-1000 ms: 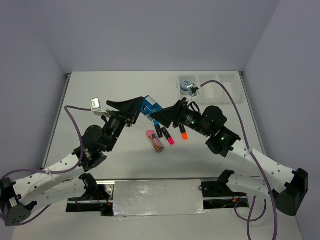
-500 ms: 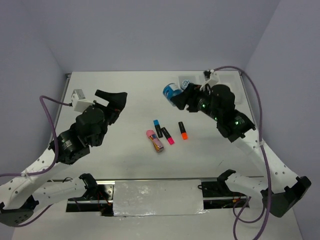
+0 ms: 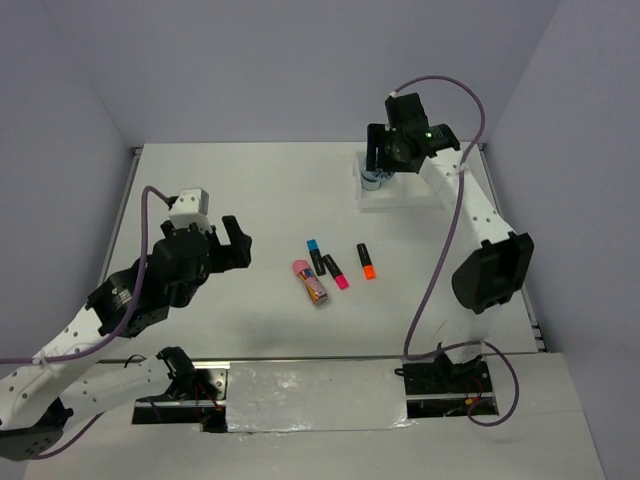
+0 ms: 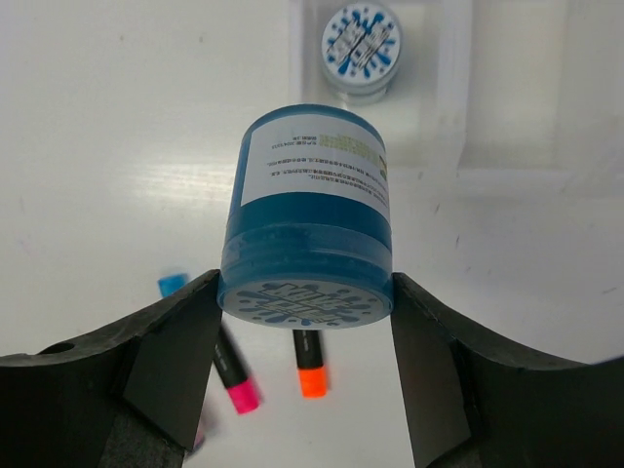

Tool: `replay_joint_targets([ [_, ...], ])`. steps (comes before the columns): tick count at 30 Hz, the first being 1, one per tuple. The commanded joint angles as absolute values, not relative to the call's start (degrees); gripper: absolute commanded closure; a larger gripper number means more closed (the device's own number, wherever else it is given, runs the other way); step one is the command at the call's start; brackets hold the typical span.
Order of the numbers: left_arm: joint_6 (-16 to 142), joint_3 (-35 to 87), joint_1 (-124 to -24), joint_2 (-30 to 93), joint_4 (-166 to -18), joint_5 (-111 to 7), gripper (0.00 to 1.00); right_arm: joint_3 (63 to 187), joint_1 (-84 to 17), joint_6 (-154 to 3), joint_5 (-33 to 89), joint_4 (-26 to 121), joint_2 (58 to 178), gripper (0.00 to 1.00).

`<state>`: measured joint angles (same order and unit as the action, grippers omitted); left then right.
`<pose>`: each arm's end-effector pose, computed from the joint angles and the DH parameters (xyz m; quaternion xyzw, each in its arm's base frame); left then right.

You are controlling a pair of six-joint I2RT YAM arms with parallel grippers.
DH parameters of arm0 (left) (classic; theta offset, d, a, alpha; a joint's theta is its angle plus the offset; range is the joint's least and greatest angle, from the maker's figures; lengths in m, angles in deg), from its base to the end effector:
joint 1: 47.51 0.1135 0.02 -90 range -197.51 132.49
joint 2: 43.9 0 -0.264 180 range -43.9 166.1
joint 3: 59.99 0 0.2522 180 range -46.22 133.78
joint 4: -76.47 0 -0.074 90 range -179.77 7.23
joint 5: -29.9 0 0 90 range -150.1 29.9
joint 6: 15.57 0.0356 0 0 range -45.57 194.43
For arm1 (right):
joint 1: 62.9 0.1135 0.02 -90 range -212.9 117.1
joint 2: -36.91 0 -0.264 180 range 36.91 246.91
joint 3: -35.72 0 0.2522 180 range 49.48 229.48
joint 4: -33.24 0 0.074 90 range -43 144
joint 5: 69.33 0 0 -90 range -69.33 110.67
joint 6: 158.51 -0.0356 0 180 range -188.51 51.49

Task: Sort the stationery into containers
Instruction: Place the stationery in the storage box.

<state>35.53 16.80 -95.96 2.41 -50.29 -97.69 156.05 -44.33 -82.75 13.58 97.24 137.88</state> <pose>0.1152 -0.0973 0.3928 -0.1121 0.8004 -0.1679 0.5644 0.3673 0.1188 0.3795 -0.0110 0.9212 0.0540 0.3853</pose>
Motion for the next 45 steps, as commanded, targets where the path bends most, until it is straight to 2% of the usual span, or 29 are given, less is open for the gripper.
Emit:
replay_joint_targets([
  [1,47.7,14.0,-95.7,-2.2,-53.9,-90.9,0.01,169.3,-46.5,-78.6,10.2,100.1,143.0,1.00],
  [4,50.5,10.2,-95.6,-4.5,-56.3,-90.3,0.01,175.1,-48.4,-78.0,12.5,103.5,149.3,1.00],
  [8,52.2,5.9,-94.9,-6.4,-60.5,-85.1,0.01,176.4,-50.2,-78.0,15.5,104.2,154.3,1.00],
  [16,53.1,4.0,-93.7,-7.2,-59.9,-81.2,0.01,171.0,-50.6,-76.5,17.5,103.2,156.2,1.00],
  [45,54.1,4.2,-93.3,-5.3,-59.6,-79.3,0.00,169.2,-51.4,-75.2,19.5,100.2,162.2,1.00],
])
